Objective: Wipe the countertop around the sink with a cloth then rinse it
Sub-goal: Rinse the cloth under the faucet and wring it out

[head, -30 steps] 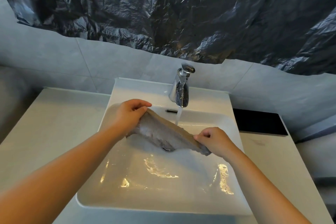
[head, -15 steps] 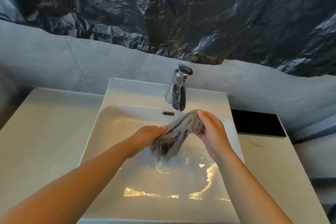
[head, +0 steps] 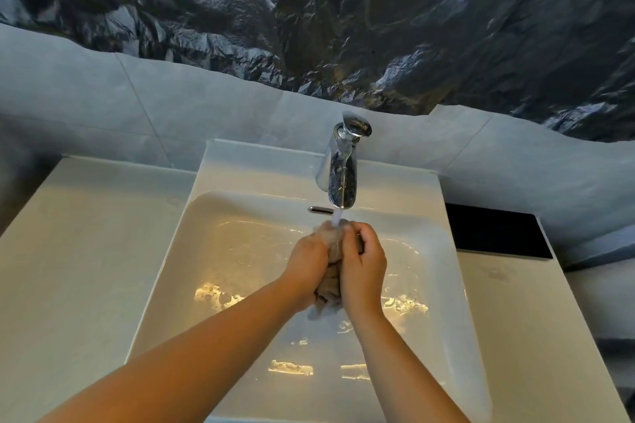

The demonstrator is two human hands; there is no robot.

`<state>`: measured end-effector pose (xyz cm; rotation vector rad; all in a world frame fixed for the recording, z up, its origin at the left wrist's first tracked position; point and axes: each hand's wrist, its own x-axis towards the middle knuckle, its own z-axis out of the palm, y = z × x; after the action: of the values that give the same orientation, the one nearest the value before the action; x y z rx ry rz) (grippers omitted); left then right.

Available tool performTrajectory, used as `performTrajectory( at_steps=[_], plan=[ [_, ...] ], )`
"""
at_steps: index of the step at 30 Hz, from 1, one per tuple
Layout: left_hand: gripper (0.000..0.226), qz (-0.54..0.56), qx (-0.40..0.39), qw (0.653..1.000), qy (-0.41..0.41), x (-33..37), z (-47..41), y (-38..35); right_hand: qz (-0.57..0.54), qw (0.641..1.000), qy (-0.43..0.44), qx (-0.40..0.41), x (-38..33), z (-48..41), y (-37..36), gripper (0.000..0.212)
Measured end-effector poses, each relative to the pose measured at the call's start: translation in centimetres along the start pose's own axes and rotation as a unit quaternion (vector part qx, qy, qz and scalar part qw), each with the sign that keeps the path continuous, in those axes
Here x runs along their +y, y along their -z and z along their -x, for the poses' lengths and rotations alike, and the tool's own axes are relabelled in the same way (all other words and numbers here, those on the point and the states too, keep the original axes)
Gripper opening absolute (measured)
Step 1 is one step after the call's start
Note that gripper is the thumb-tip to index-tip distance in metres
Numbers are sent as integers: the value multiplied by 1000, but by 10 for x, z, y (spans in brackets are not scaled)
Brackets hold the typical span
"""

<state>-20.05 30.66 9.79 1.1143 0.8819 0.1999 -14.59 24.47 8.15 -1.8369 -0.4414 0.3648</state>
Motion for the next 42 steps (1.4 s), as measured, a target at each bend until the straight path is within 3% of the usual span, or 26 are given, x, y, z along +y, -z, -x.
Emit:
performTrajectory(
  at_steps=[4,6,8,9,11,13,16,21,23,24,28,31,36,40,42],
  plan=[
    [46,2,-15,1000,1,4,8,9,3,977,-212,-32,19,-19,6,25],
    [48,36,-18,999,21,10,7,14,-143,926,-339,-79,18,-11,14,33],
    [49,72,-7,997,33,16,3,18,-255,876,-384,-139,22,0,22,42],
    [51,54,7,998,22,19,-2,19,-269,868,-385,-164,25,6,25,44],
    [52,-118,68,990,-31,21,-15,26,-253,872,-379,-180,29,13,28,39],
    [47,-303,124,940,-97,15,-24,37,-212,896,-349,-172,26,14,31,33],
    [33,-351,106,921,-132,-7,-25,46,-220,918,-281,-175,18,6,33,34],
    [65,-369,26,929,-18,-47,-11,36,-191,969,-155,-31,-19,-3,21,27],
    [89,-280,-20,960,17,-52,-9,30,-169,980,-100,4,-30,-4,15,26],
    [91,-203,-54,976,55,-50,-10,28,-166,982,-86,12,-33,-3,12,26],
    [71,30,-204,963,174,-32,-9,25,-187,978,-85,35,-36,-4,6,25],
    [70,113,-142,963,198,-30,-13,33,-176,983,-54,28,-35,-8,12,26],
    [53,129,4,986,106,-11,-16,32,-143,989,-6,-32,-32,3,19,23],
    [57,80,2,994,80,-4,-13,15,-50,995,88,-26,-15,9,0,16],
    [58,37,-9,996,81,-7,-11,8,-26,997,78,9,-6,3,-9,14]
  ],
)
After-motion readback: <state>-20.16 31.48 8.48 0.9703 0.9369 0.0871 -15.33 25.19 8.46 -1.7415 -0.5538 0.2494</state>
